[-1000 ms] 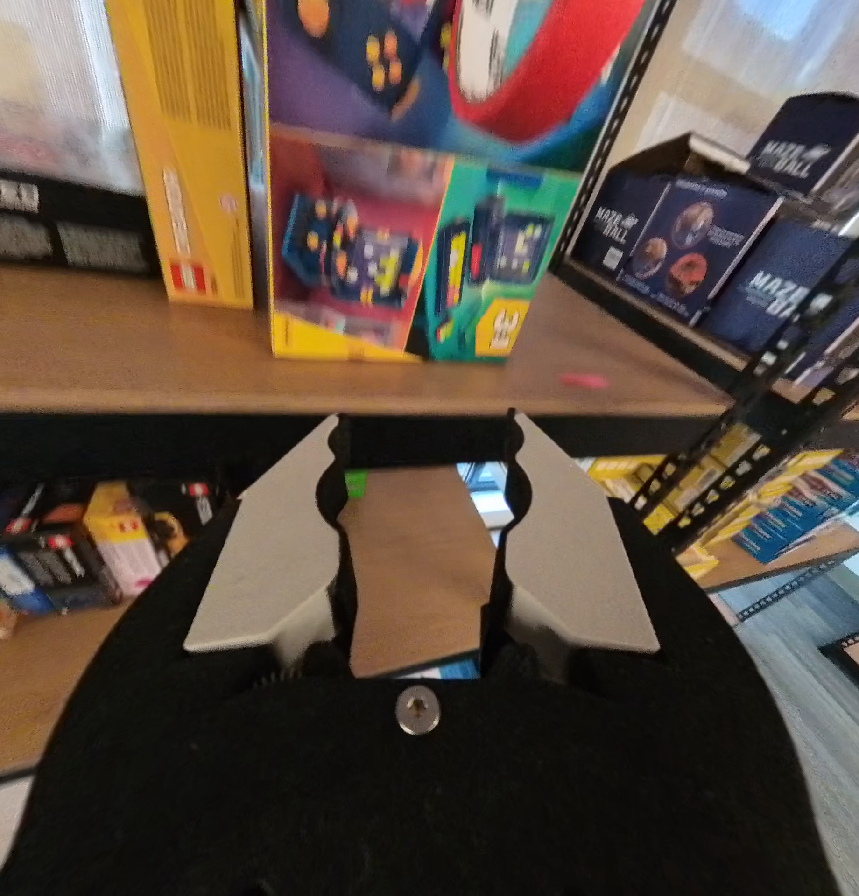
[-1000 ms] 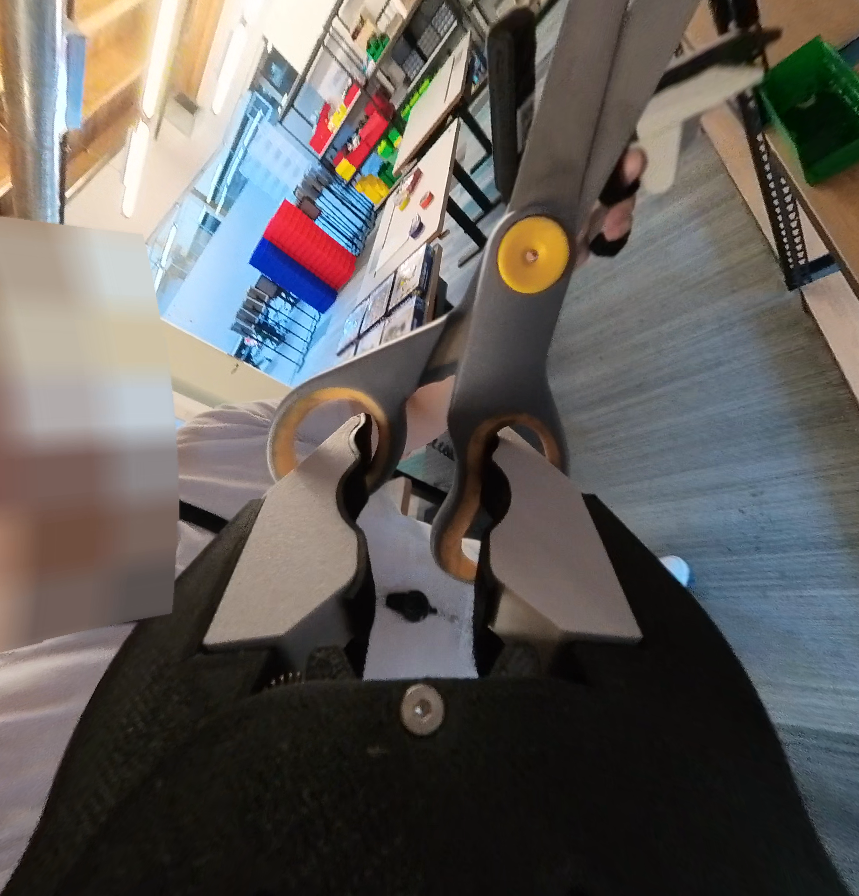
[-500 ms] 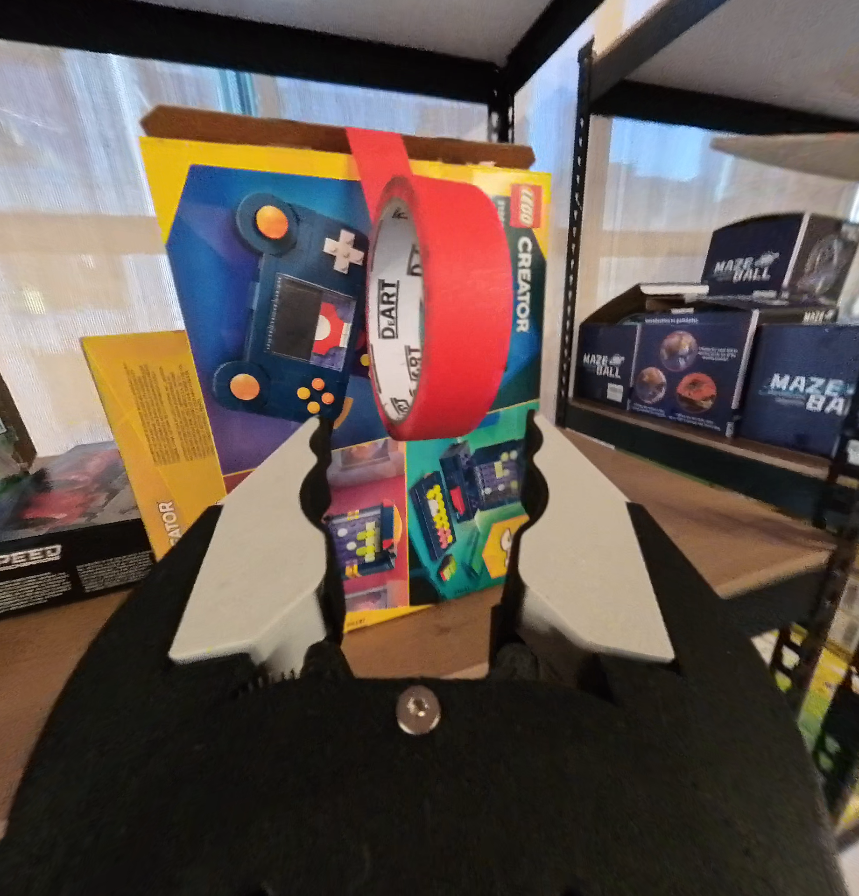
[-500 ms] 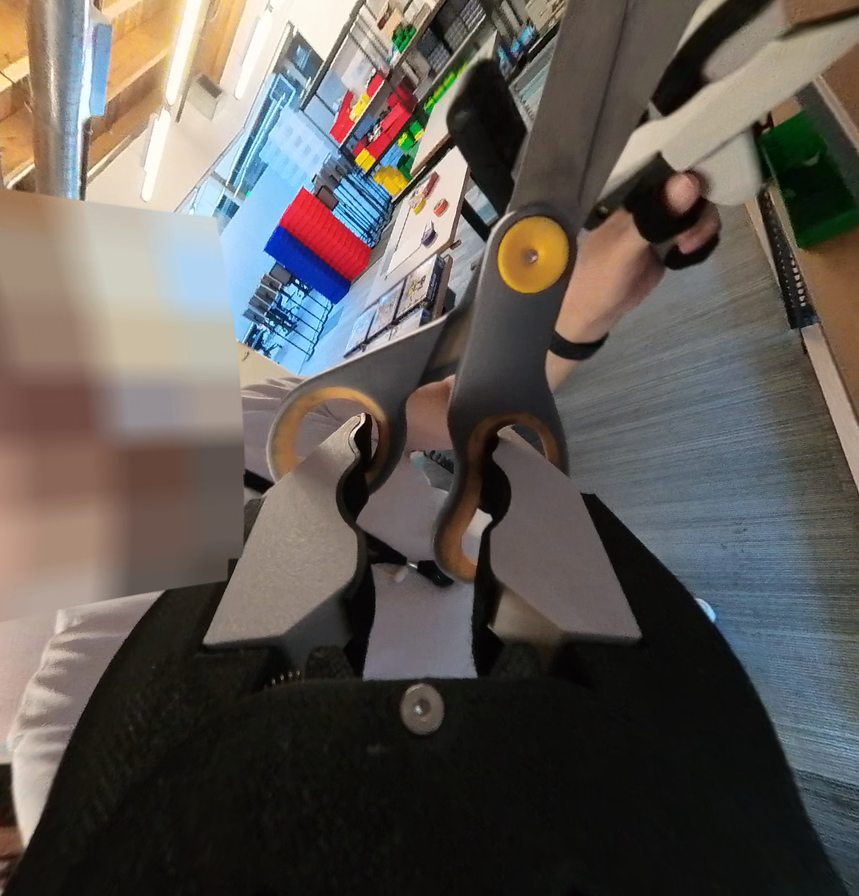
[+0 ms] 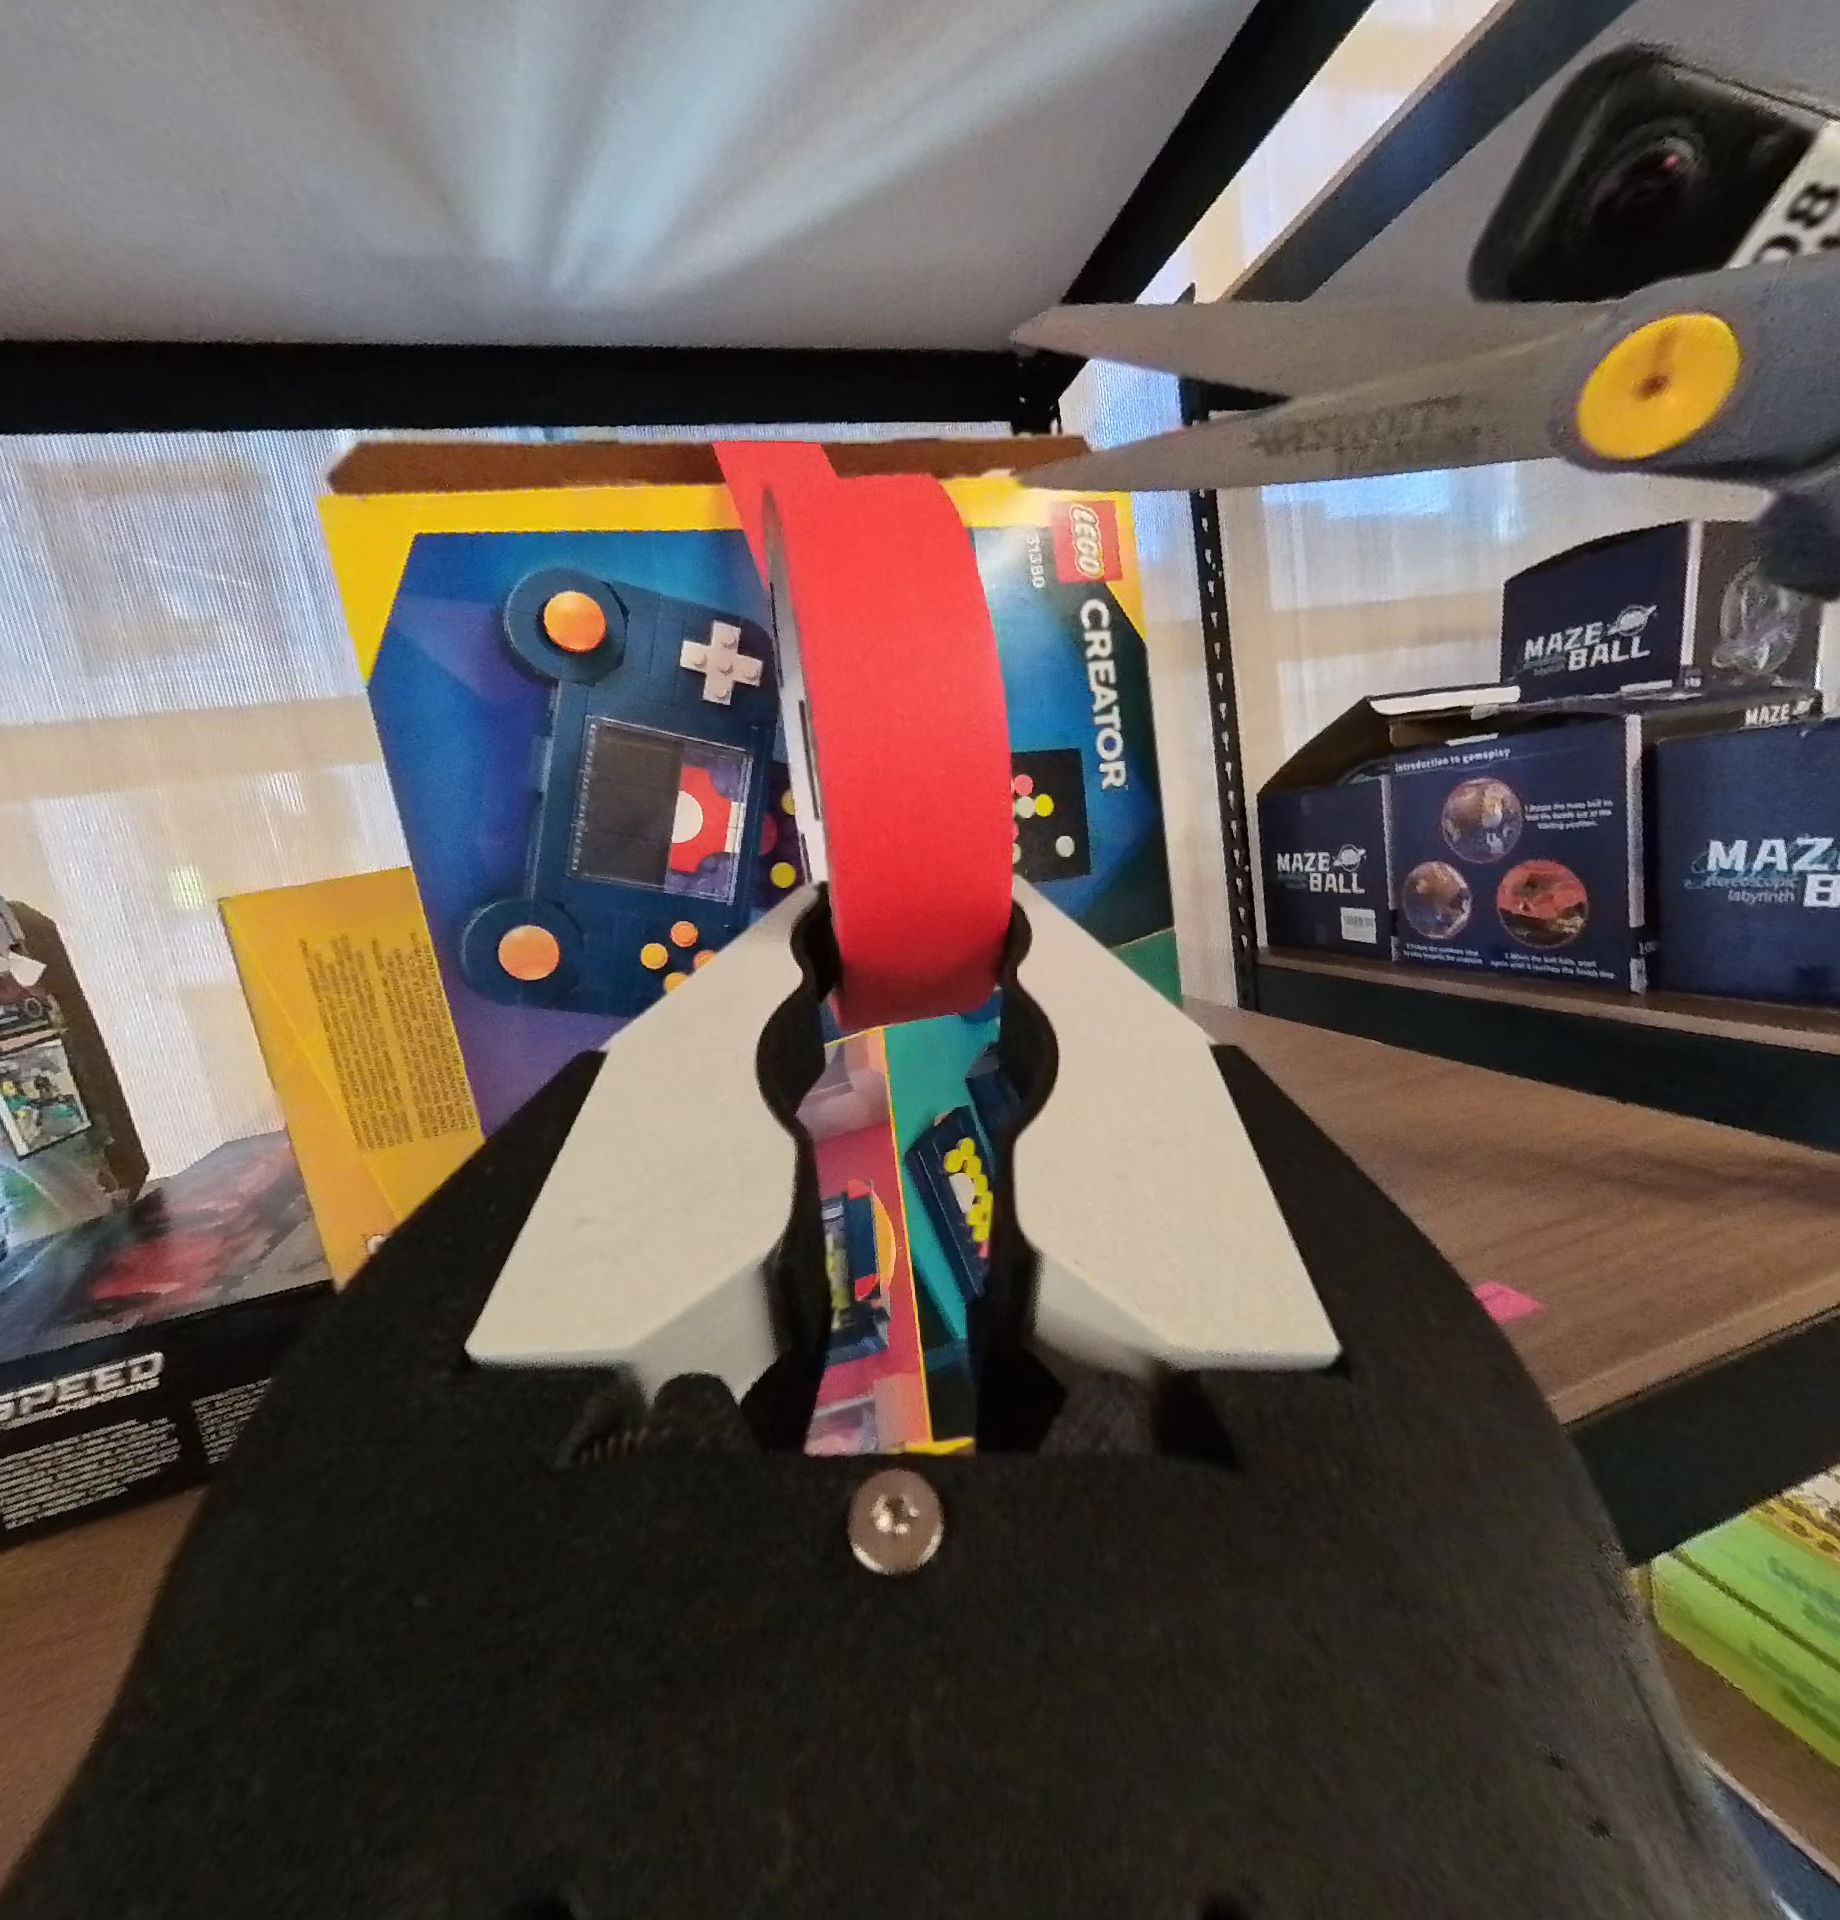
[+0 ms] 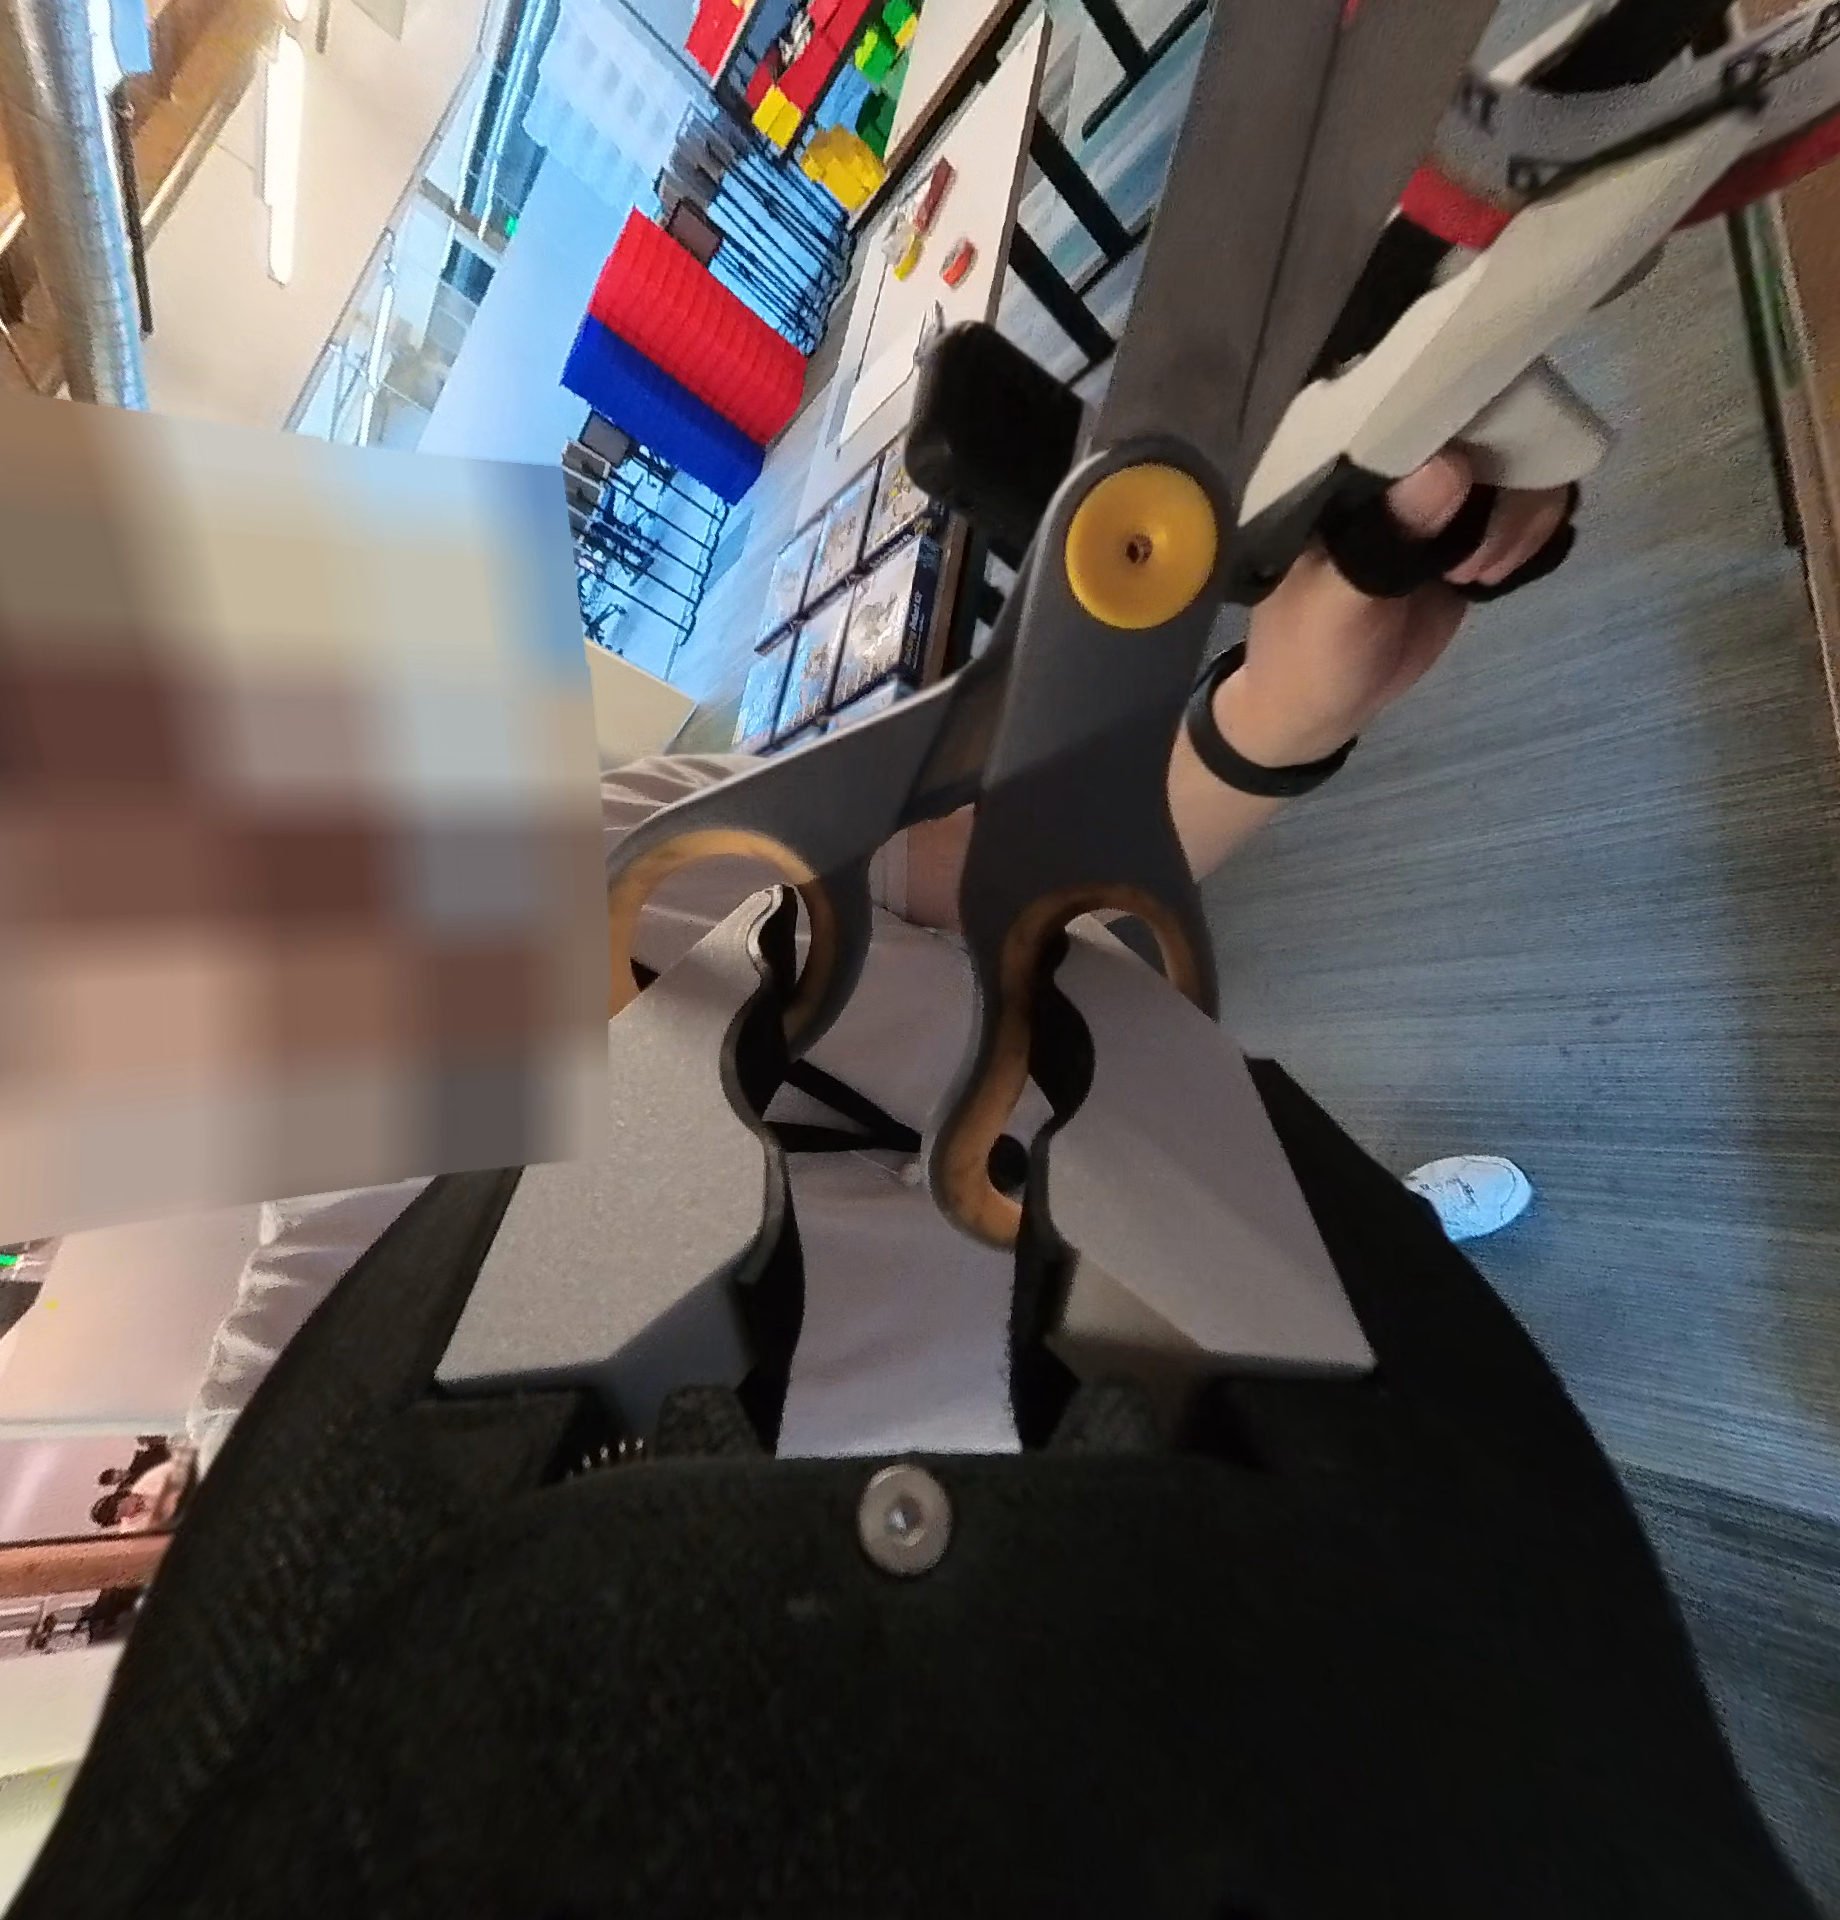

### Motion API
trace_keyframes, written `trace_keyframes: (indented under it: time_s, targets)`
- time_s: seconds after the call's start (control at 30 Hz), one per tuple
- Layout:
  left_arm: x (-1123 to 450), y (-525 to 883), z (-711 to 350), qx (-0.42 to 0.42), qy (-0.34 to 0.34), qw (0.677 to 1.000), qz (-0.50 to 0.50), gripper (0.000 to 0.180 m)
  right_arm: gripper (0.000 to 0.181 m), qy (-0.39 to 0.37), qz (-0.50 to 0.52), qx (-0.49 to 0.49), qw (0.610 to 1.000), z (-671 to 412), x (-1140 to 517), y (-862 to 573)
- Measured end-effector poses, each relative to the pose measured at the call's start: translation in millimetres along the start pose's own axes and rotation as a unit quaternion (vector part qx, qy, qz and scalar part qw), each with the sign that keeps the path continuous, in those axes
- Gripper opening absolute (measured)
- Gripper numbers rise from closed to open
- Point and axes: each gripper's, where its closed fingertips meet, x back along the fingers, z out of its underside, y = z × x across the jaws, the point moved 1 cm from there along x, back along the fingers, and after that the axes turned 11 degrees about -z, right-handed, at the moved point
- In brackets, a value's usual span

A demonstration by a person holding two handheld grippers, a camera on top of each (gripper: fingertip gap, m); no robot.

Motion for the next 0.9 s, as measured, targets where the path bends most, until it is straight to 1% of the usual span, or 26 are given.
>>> trace_keyframes:
  time_s: [0.13, 0.27, 0.6, 0.7, 0.9]
  targets:
    - [-1, 2, 4, -0.01, 0.018, 1.0, 0.008, 0.027, 0.041, 0.031, 0.006, -0.013, 0.999, -15, 6, -10]
    - [-4, 7, 6, -0.037, 0.031, 0.999, 0.011, 0.027, 0.041, 0.057, 0.007, -0.016, 0.998, -25, 12, -18]
    - [-7, 7, 9, -0.03, 0.054, 0.998, 0.016, 0.027, 0.041, 0.084, -0.009, -0.016, 0.996, -33, 34, -20]
    - [-7, 8, 11, -0.027, 0.059, 0.998, 0.017, 0.027, 0.041, 0.107, 0.001, -0.021, 0.994, -32, 39, -26]
    - [-7, 5, 13, -0.038, 0.064, 0.997, 0.012, 0.027, 0.041, 0.13, 0.019, -0.03, 0.991, -37, 45, -34]
